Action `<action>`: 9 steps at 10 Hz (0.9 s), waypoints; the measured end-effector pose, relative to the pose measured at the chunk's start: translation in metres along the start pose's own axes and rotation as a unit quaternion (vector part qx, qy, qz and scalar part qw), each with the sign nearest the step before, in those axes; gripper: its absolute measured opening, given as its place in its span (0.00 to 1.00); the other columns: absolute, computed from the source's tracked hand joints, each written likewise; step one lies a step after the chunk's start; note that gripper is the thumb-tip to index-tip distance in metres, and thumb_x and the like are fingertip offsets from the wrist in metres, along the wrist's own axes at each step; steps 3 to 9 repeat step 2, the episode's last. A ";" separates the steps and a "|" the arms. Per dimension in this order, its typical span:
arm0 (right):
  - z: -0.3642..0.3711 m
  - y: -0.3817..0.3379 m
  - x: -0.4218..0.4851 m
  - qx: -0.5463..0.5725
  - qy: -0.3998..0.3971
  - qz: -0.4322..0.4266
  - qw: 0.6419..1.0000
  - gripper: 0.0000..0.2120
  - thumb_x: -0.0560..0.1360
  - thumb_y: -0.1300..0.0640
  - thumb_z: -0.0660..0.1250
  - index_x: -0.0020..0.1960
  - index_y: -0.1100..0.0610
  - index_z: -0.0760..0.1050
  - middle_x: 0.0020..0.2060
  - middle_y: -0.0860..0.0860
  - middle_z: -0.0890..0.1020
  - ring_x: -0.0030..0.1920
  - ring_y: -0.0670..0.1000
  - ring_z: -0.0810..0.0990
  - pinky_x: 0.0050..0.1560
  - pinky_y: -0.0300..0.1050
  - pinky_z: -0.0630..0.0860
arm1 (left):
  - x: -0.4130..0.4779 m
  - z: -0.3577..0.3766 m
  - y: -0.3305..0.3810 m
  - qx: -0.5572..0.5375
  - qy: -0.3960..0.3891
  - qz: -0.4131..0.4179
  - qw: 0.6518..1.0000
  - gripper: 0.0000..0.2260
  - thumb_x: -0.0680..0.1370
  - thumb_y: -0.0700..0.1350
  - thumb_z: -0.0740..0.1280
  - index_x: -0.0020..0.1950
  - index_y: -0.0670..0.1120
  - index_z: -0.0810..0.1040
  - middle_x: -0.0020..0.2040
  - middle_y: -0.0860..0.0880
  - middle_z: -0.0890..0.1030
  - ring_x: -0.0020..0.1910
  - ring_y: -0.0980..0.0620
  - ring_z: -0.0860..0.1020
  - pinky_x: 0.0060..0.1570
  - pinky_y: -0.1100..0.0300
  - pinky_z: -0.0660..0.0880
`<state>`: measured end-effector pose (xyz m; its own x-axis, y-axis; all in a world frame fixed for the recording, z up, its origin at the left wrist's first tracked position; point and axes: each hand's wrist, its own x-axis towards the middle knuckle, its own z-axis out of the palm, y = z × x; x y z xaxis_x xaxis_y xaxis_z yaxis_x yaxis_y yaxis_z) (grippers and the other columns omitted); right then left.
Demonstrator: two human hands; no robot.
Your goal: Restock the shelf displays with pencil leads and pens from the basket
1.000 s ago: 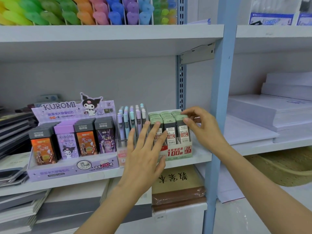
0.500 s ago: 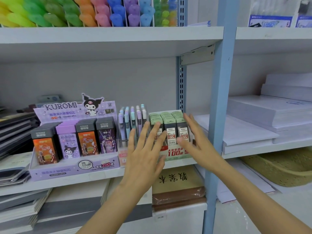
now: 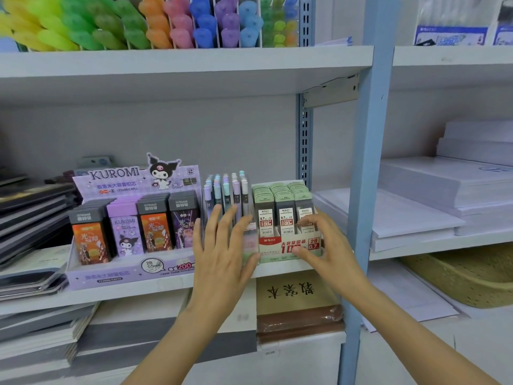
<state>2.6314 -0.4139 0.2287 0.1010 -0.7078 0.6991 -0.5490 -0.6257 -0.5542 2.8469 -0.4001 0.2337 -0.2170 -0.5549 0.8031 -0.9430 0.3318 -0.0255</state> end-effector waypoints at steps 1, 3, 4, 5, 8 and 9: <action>-0.002 -0.003 -0.001 -0.002 -0.014 0.011 1.000 0.24 0.73 0.58 0.72 0.61 0.42 0.65 0.63 0.43 0.72 0.60 0.35 0.70 0.57 0.31 0.72 | 0.000 0.002 0.000 0.023 0.011 0.007 1.000 0.35 0.74 0.56 0.69 0.76 0.48 0.59 0.77 0.42 0.61 0.77 0.42 0.54 0.72 0.35 0.54; -0.013 -0.014 -0.004 0.002 -0.018 0.030 0.999 0.32 0.73 0.53 0.72 0.68 0.36 0.57 0.73 0.39 0.61 0.69 0.31 0.59 0.69 0.40 0.64 | -0.012 -0.005 0.000 -0.007 0.034 0.004 0.999 0.34 0.77 0.59 0.61 0.79 0.49 0.53 0.80 0.43 0.53 0.78 0.42 0.50 0.73 0.36 0.49; -0.013 -0.014 -0.004 0.002 -0.018 0.030 0.999 0.32 0.73 0.53 0.72 0.68 0.36 0.57 0.73 0.39 0.61 0.69 0.31 0.59 0.69 0.40 0.64 | -0.012 -0.005 0.000 -0.007 0.034 0.004 0.999 0.34 0.77 0.59 0.61 0.79 0.49 0.53 0.80 0.43 0.53 0.78 0.42 0.50 0.73 0.36 0.49; -0.013 -0.014 -0.004 0.002 -0.018 0.030 0.999 0.32 0.73 0.53 0.72 0.68 0.36 0.57 0.73 0.39 0.61 0.69 0.31 0.59 0.69 0.40 0.64 | -0.012 -0.005 0.000 -0.007 0.034 0.004 0.999 0.34 0.77 0.59 0.61 0.79 0.49 0.53 0.80 0.43 0.53 0.78 0.42 0.50 0.73 0.36 0.49; -0.013 -0.014 -0.004 0.002 -0.018 0.030 0.999 0.32 0.73 0.53 0.72 0.68 0.36 0.57 0.73 0.39 0.61 0.69 0.31 0.59 0.69 0.40 0.64 | -0.012 -0.005 0.000 -0.007 0.034 0.004 0.999 0.34 0.77 0.59 0.61 0.79 0.49 0.53 0.80 0.43 0.53 0.78 0.42 0.50 0.73 0.36 0.49; -0.013 -0.014 -0.004 0.002 -0.018 0.030 0.999 0.32 0.73 0.53 0.72 0.68 0.36 0.57 0.73 0.39 0.61 0.69 0.31 0.59 0.69 0.40 0.64 | -0.012 -0.005 0.000 -0.007 0.034 0.004 0.999 0.34 0.77 0.59 0.61 0.79 0.49 0.53 0.80 0.43 0.53 0.78 0.42 0.50 0.73 0.36 0.49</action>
